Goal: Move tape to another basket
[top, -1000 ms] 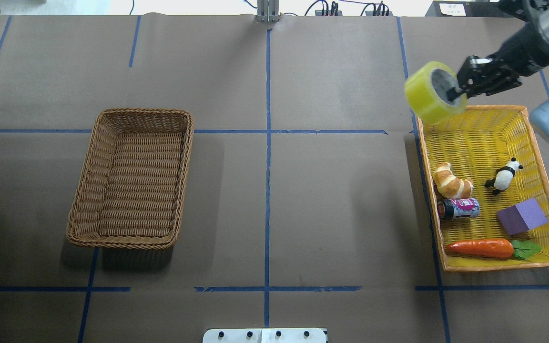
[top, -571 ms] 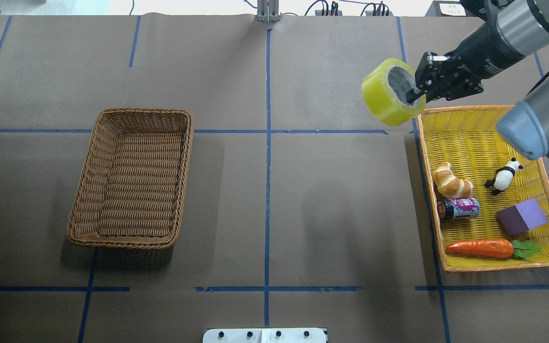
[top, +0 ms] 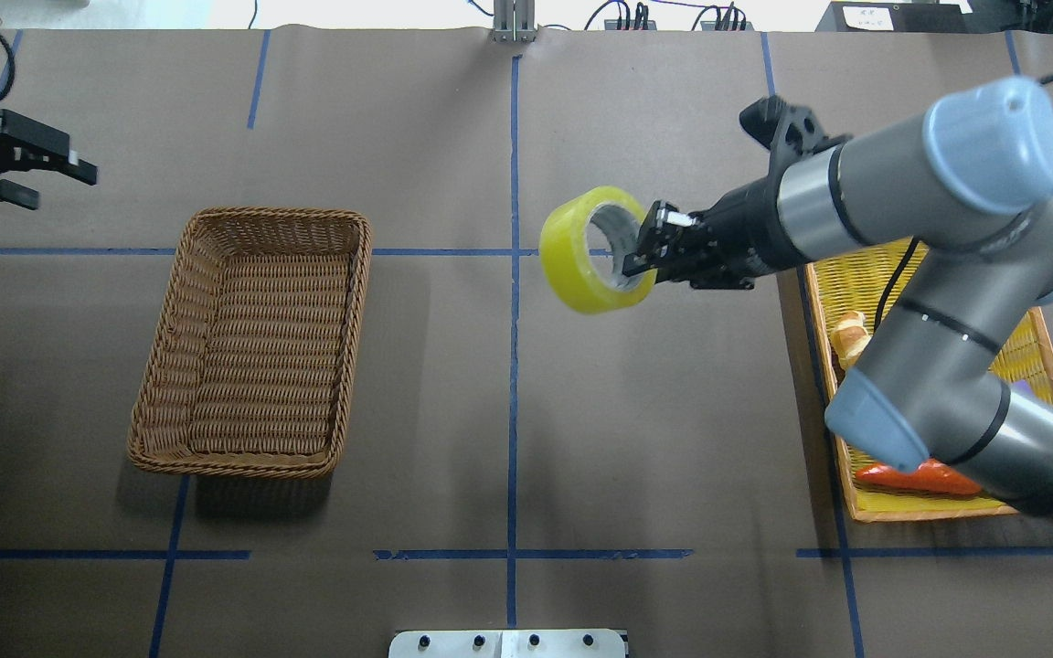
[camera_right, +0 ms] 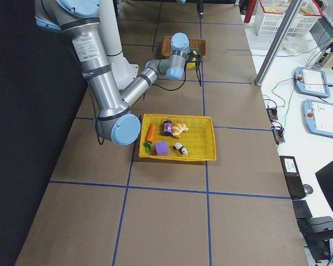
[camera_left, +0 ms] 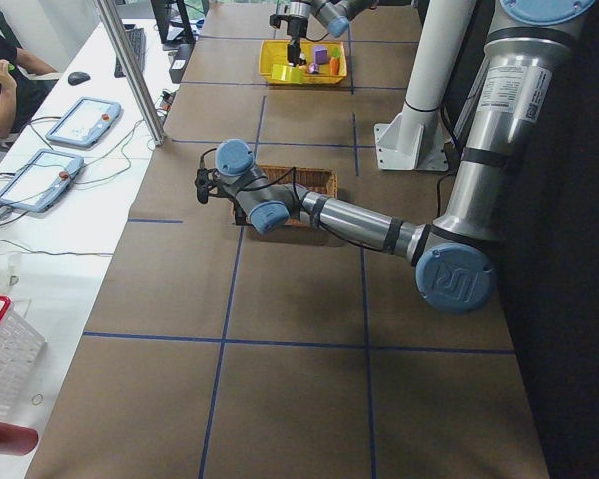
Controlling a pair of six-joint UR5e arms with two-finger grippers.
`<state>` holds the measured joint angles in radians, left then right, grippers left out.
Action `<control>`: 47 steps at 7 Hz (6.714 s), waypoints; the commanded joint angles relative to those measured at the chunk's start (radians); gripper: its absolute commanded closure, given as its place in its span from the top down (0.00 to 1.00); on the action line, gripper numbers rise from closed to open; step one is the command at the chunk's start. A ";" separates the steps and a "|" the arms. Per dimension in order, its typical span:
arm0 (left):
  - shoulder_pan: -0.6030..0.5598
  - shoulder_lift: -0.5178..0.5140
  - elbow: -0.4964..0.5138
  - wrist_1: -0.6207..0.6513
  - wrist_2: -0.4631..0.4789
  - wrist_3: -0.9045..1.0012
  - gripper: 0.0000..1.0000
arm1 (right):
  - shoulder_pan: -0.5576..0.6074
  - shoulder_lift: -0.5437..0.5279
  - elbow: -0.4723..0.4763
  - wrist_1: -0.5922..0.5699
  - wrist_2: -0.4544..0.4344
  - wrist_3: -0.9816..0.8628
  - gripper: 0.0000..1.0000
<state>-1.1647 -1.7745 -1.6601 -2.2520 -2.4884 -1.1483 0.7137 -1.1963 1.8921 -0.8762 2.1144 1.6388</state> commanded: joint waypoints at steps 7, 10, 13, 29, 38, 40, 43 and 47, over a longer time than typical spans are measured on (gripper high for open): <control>0.445 -0.074 -0.182 -0.784 0.427 -1.144 1.00 | -0.163 -0.164 -0.010 0.756 -0.152 0.349 0.01; 0.618 -0.115 -0.173 -0.960 0.635 -1.217 1.00 | -0.276 -0.135 -0.007 0.835 -0.154 0.368 0.00; 0.697 -0.168 -0.164 -0.962 0.669 -1.217 1.00 | -0.333 -0.129 -0.008 0.838 -0.198 0.366 0.00; 0.789 -0.226 -0.150 -0.949 0.721 -1.209 0.02 | -0.382 -0.121 -0.008 0.844 -0.287 0.362 1.00; 0.535 -0.186 -0.127 -0.832 0.506 -1.202 0.00 | -0.367 -0.129 -0.008 0.832 -0.310 0.351 1.00; 0.424 -0.190 -0.096 -0.691 0.324 -1.147 0.00 | -0.306 -0.134 -0.011 0.719 -0.298 0.232 1.00; 0.347 -0.189 -0.102 -0.360 0.154 -0.822 0.00 | -0.217 -0.131 -0.002 0.345 -0.297 -0.094 1.00; 0.339 -0.184 -0.115 0.010 0.123 -0.417 0.00 | -0.116 -0.024 0.007 -0.239 -0.294 -0.481 1.00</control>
<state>-0.8264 -1.9606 -1.7734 -2.3330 -2.3648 -1.6863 0.5653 -1.2644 1.8977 -0.9227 1.8197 1.2811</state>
